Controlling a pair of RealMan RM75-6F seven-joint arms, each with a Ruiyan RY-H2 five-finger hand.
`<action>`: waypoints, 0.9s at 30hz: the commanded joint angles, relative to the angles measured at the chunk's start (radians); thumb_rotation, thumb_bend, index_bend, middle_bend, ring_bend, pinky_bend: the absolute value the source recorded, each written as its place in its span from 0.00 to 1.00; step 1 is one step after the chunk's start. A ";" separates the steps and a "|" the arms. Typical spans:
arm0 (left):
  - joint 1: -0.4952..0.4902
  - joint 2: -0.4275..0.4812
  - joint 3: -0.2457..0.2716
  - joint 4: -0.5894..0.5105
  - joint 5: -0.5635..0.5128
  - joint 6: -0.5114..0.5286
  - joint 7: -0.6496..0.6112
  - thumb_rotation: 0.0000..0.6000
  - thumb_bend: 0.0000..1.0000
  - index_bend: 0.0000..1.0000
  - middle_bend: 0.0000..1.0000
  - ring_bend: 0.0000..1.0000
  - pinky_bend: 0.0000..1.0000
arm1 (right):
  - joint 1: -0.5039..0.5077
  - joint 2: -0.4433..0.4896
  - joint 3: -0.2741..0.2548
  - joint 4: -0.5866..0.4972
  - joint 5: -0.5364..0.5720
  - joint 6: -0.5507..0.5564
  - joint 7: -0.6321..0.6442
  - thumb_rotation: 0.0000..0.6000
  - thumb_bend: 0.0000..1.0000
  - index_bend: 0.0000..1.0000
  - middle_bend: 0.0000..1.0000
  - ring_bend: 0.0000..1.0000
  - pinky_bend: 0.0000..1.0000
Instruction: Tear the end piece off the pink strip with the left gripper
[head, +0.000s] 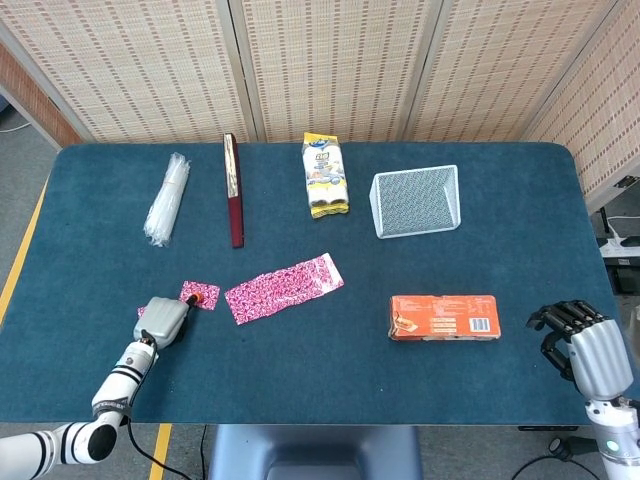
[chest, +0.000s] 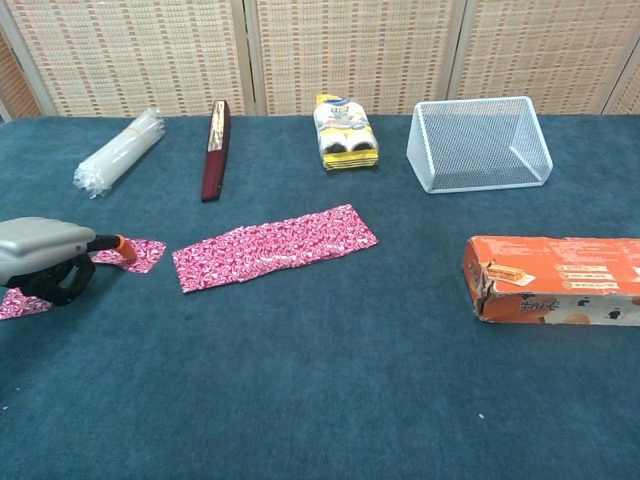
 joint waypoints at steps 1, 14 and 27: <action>0.005 0.003 0.002 0.006 -0.006 0.002 -0.002 1.00 0.81 0.22 0.66 0.71 0.66 | 0.000 0.001 0.000 -0.001 0.001 -0.001 0.000 1.00 0.74 0.57 0.63 0.52 0.53; 0.026 -0.013 -0.010 0.045 -0.040 0.056 0.043 1.00 0.81 0.22 0.66 0.71 0.66 | 0.001 0.001 0.000 -0.001 0.002 -0.002 0.001 1.00 0.74 0.57 0.63 0.52 0.53; 0.069 0.029 -0.039 -0.040 0.209 0.184 -0.136 1.00 0.80 0.12 0.66 0.71 0.67 | 0.002 0.007 -0.002 -0.008 0.003 -0.007 0.004 1.00 0.74 0.57 0.63 0.52 0.53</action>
